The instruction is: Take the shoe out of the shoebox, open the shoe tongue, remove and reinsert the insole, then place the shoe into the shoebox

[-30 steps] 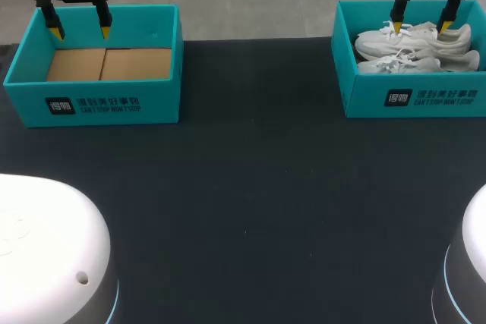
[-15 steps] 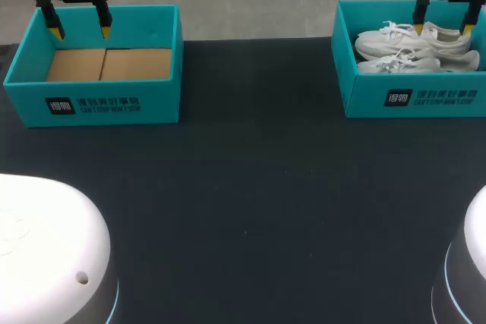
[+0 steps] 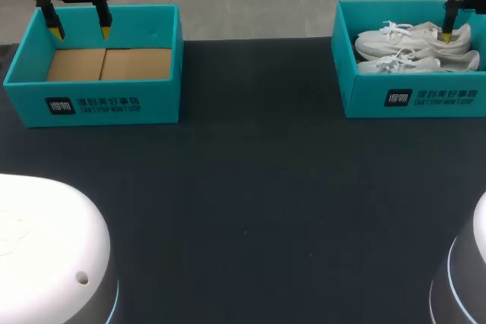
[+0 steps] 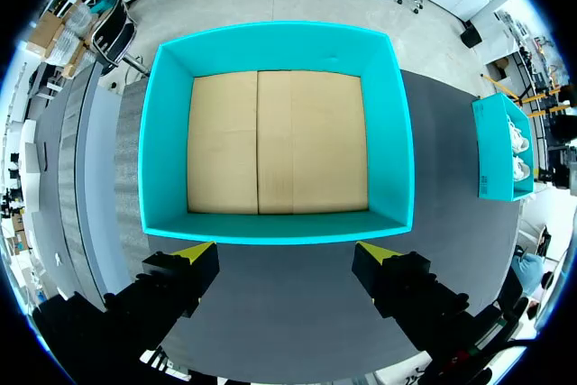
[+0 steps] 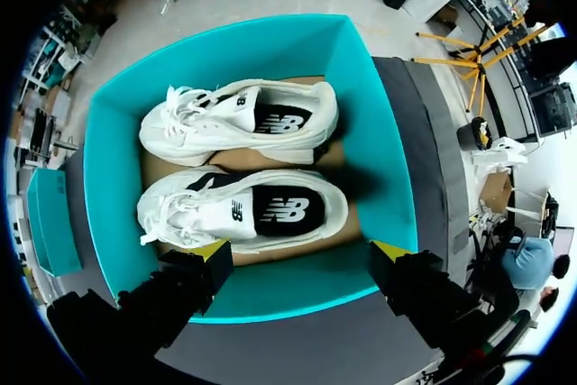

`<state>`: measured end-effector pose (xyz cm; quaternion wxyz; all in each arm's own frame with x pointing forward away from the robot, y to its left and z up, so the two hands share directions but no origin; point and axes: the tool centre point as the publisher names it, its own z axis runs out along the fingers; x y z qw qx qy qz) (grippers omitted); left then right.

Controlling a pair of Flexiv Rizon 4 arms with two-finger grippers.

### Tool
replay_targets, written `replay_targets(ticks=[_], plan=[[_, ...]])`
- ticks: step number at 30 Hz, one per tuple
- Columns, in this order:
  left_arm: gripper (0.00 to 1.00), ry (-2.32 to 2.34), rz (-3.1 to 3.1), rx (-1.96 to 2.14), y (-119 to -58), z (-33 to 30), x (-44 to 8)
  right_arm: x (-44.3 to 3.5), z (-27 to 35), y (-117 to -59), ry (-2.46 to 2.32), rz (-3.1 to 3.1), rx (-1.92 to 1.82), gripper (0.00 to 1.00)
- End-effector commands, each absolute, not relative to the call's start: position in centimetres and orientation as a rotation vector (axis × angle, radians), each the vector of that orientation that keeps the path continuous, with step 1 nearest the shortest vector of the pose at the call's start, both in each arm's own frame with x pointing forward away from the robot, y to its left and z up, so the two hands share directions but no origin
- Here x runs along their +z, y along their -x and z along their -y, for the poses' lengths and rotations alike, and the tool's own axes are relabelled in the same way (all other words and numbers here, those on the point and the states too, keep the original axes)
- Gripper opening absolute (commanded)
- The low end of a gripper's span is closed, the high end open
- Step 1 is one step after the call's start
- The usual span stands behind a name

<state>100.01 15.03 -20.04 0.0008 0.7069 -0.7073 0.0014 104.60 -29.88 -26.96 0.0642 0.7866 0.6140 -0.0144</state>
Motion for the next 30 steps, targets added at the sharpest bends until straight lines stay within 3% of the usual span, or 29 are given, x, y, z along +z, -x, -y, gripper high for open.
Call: replay_targets(ticks=[1, 3, 4, 5, 6, 11, 14, 30], plan=[[1.0, -2.22, 2.221, 0.002, -100.0, -15.0, -20.0, -28.8, 30.9, -105.3, -2.386, -1.849, -0.026, 1.0], [1.0, -2.22, 2.221, 0.002, -100.0, -15.0, -20.0, -29.3, 31.4, -105.4, -2.394, -1.842, -0.008, 1.0], [1.0, -2.22, 2.221, 0.002, -100.0, -15.0, -20.0, -29.6, 31.6, -105.5, -2.404, -1.832, -0.01, 0.89], [1.0, -2.22, 2.221, 0.002, -100.0, -15.0, -20.0, -29.9, 31.7, -105.5, -2.404, -1.831, -0.009, 0.59], [1.0, -2.22, 2.221, 0.002, -100.0, -15.0, -20.0, -30.0, 31.8, -105.5, -2.403, -1.832, -0.008, 0.51], [1.0, -2.22, 2.221, 0.002, -100.0, -15.0, -20.0, -31.3, 32.5, -105.5, -2.389, -1.848, -0.019, 0.49], [1.0, -2.22, 2.221, 0.002, -100.0, -15.0, -20.0, -32.1, 33.1, -105.6, -2.394, -1.853, -0.033, 0.56], [1.0, -2.22, 2.221, 0.002, -100.0, -15.0, -20.0, -35.2, 34.2, -106.6, -2.4, -1.866, -0.099, 0.5]])
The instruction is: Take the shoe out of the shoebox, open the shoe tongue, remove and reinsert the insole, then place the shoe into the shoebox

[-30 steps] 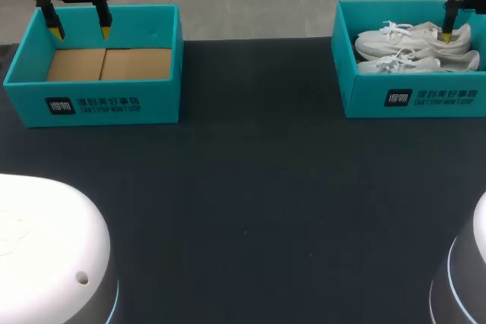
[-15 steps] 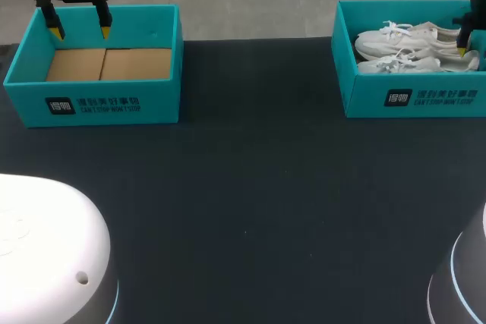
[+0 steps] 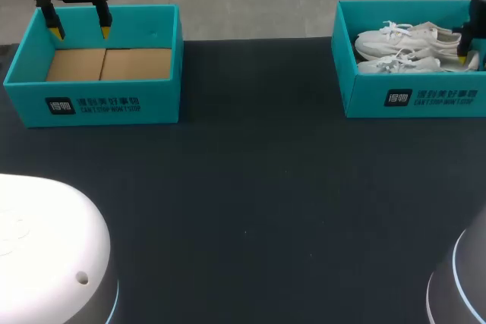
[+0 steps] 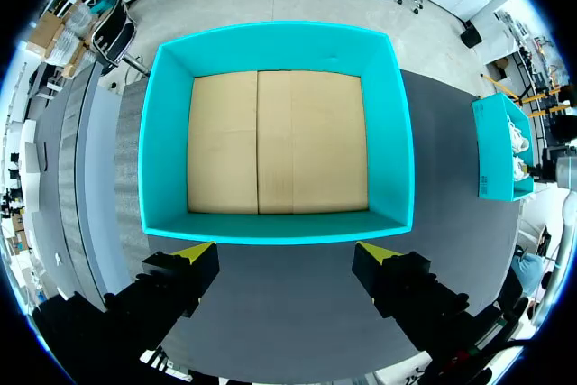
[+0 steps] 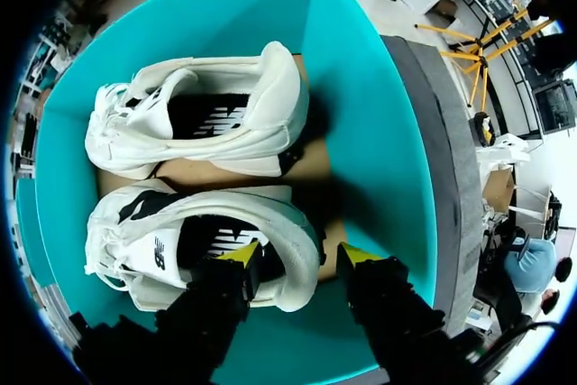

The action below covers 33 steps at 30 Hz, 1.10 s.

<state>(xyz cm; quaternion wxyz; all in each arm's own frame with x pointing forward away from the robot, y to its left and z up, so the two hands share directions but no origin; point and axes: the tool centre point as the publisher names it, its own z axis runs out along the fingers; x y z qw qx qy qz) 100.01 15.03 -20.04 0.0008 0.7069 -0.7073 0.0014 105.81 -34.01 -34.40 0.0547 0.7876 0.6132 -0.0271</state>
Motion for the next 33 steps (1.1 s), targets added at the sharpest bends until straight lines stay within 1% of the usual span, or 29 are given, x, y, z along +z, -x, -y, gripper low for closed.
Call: replay_targets(ticks=[1, 9, 12, 13, 14, 16, 19, 26, 33], plan=[[1.0, -2.22, 2.221, 0.002, -100.0, -15.0, -20.0, -35.5, 34.3, -106.5, -2.4, -1.867, -0.101, 0.5], [1.0, -2.22, 2.221, 0.002, -100.0, -15.0, -20.0, -37.4, 34.4, -106.3, -2.408, -1.851, -0.121, 0.48], [1.0, -2.22, 2.221, 0.002, -100.0, -15.0, -20.0, -37.7, 34.4, -106.2, -2.42, -1.838, -0.121, 0.43], [1.0, -2.22, 2.221, 0.002, -100.0, -15.0, -20.0, -37.8, 34.3, -106.2, -2.423, -1.836, -0.122, 0.39], [1.0, -2.22, 2.221, 0.002, -100.0, -15.0, -20.0, -37.9, 34.3, -106.2, -2.425, -1.821, -0.139, 0.3], [1.0, -2.22, 2.221, 0.002, -100.0, -15.0, -20.0, -38.1, 34.2, -106.2, -2.425, -1.815, -0.145, 0.21], [1.0, -2.22, 2.221, 0.002, -100.0, -15.0, -20.0, -38.4, 34.3, -106.0, -2.437, -1.796, -0.158, 0.0], [1.0, -2.22, 2.221, 0.002, -100.0, -15.0, -20.0, -38.2, 34.5, -105.3, -2.458, -1.757, -0.199, 0.0], [1.0, -2.22, 2.221, 0.002, -100.0, -15.0, -20.0, -35.2, 34.7, -104.6, -2.439, -1.724, -0.207, 0.0]])
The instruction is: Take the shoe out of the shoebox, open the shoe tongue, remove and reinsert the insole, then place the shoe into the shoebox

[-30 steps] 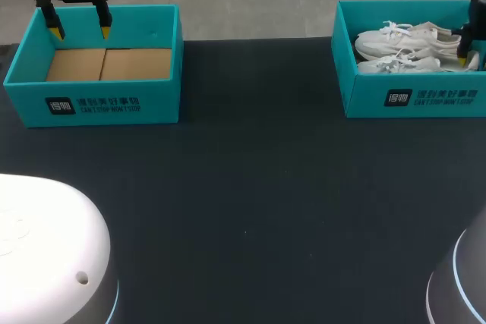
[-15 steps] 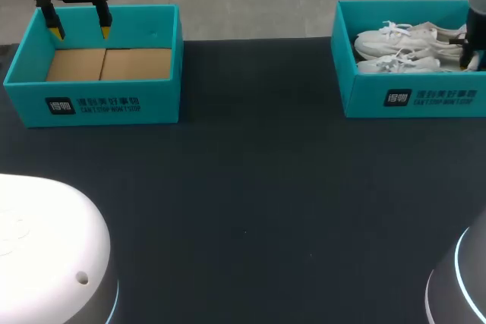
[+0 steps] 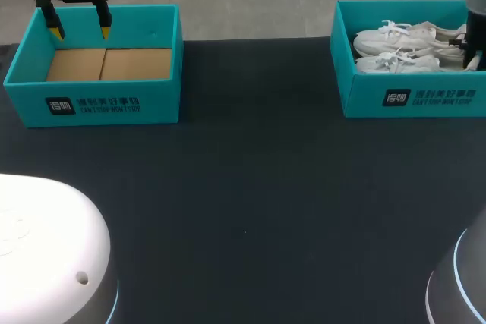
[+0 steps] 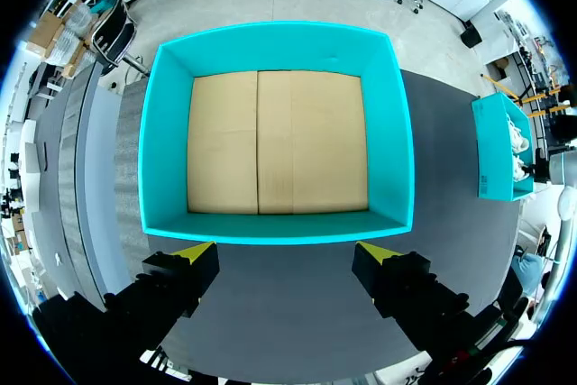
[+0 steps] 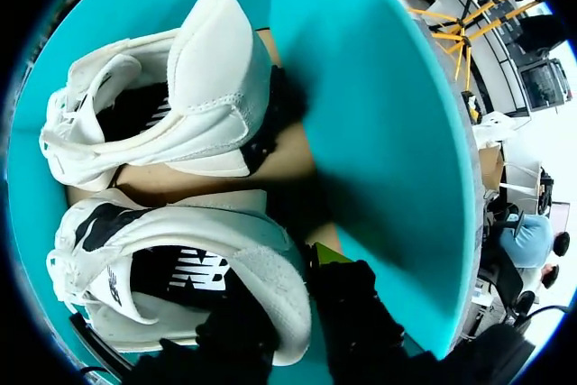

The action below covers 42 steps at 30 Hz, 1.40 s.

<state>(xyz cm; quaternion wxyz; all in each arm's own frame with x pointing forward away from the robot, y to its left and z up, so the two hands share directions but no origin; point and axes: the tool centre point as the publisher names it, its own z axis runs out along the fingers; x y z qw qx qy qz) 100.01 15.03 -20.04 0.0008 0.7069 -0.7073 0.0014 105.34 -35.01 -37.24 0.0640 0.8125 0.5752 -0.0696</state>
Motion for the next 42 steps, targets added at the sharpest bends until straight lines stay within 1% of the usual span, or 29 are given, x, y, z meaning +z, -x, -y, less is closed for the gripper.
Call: replay_targets(ticks=[1, 17, 30, 36, 42], plan=[[1.0, -2.22, 2.221, 0.002, -100.0, -15.0, -20.0, -34.7, 34.7, -104.5, -2.438, -1.724, -0.196, 0.0], [1.0, -2.22, 2.221, 0.002, -100.0, -15.0, -20.0, -25.9, 34.0, -103.9, -2.394, -1.705, -0.179, 0.0], [1.0, -2.22, 2.221, 0.002, -100.0, -15.0, -20.0, -18.7, 32.1, -102.5, -2.347, -1.758, -0.096, 0.0], [1.0, -2.22, 2.221, 0.002, -100.0, -15.0, -20.0, -17.3, 30.8, -101.8, -2.323, -1.765, -0.136, 0.0], [1.0, -2.22, 2.221, 0.002, -100.0, -15.0, -20.0, -16.4, 28.9, -99.5, -2.308, -1.789, -0.157, 0.0]])
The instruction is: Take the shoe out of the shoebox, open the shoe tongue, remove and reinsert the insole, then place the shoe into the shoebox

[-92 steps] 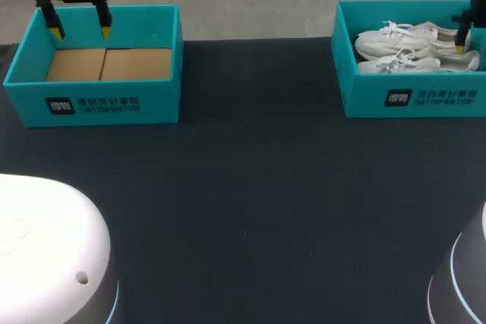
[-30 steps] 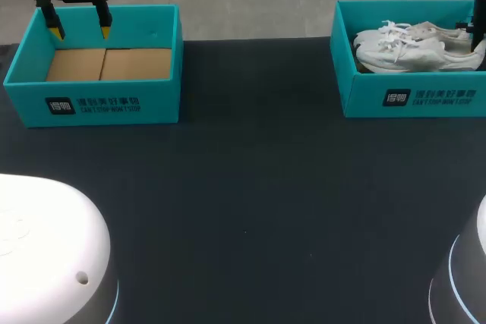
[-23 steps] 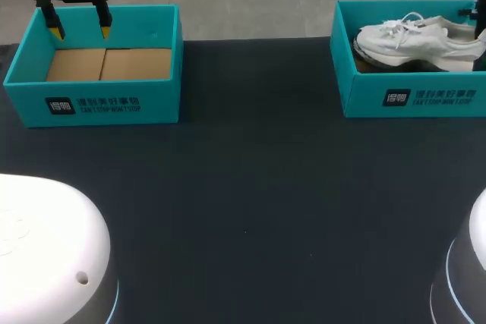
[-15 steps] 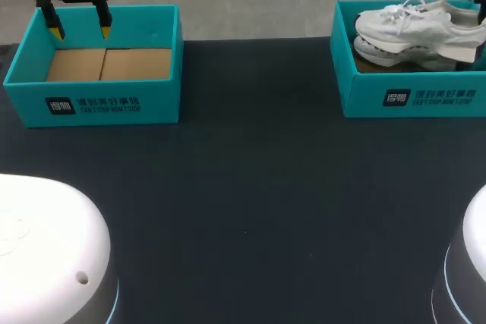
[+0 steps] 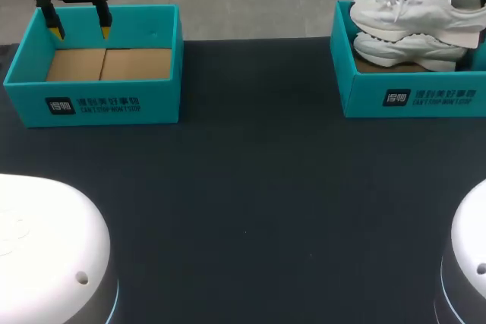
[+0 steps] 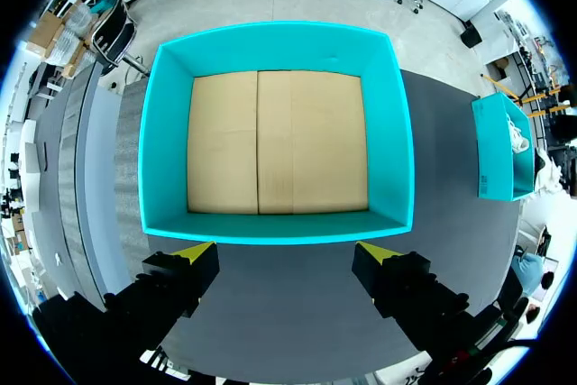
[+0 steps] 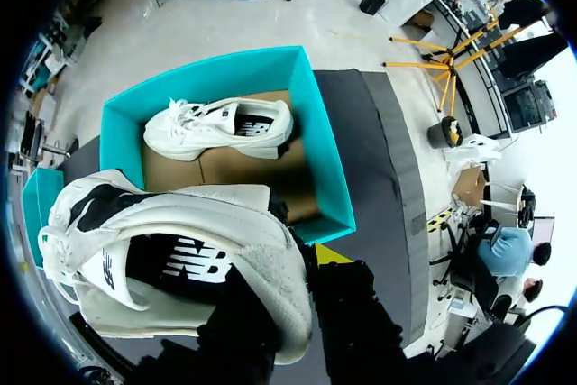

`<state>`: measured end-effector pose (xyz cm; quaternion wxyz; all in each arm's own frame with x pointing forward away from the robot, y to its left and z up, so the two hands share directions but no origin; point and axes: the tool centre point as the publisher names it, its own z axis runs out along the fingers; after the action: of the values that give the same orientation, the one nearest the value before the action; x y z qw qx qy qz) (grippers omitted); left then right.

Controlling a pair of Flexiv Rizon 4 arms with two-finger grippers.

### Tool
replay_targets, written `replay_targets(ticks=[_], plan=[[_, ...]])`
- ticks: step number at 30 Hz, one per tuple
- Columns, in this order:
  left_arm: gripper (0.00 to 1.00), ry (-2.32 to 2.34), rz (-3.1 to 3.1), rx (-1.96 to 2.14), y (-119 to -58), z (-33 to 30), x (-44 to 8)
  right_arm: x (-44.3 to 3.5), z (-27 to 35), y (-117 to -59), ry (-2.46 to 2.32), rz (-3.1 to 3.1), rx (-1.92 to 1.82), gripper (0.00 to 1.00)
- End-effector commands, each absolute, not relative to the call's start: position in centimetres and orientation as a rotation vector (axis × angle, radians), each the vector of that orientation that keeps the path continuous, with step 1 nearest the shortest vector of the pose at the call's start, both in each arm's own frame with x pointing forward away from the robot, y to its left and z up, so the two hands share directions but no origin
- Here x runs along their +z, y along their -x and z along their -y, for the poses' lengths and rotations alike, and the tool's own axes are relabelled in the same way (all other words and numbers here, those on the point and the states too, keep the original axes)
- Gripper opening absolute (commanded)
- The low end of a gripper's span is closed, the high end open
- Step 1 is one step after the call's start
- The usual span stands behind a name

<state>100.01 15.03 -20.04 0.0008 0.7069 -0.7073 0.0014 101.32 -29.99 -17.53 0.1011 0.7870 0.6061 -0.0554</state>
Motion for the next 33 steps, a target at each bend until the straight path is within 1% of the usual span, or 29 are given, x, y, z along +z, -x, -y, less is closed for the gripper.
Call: replay_targets(ticks=[1, 18, 27, 33], plan=[[1.0, -2.22, 2.221, 0.002, -100.0, -15.0, -20.0, -16.4, 28.5, -99.0, -2.307, -1.794, -0.16, 0.0], [1.0, -2.22, 2.221, 0.002, -100.0, -15.0, -20.0, -15.6, 21.5, -90.7, -2.264, -1.864, -0.165, 0.0], [1.0, -2.22, 2.221, 0.002, -100.0, -15.0, -20.0, -15.5, 18.7, -88.0, -2.253, -1.905, -0.184, 0.0], [1.0, -2.22, 2.221, 0.002, -100.0, -15.0, -20.0, -15.4, 17.4, -87.3, -2.225, -1.914, -0.195, 0.0]])
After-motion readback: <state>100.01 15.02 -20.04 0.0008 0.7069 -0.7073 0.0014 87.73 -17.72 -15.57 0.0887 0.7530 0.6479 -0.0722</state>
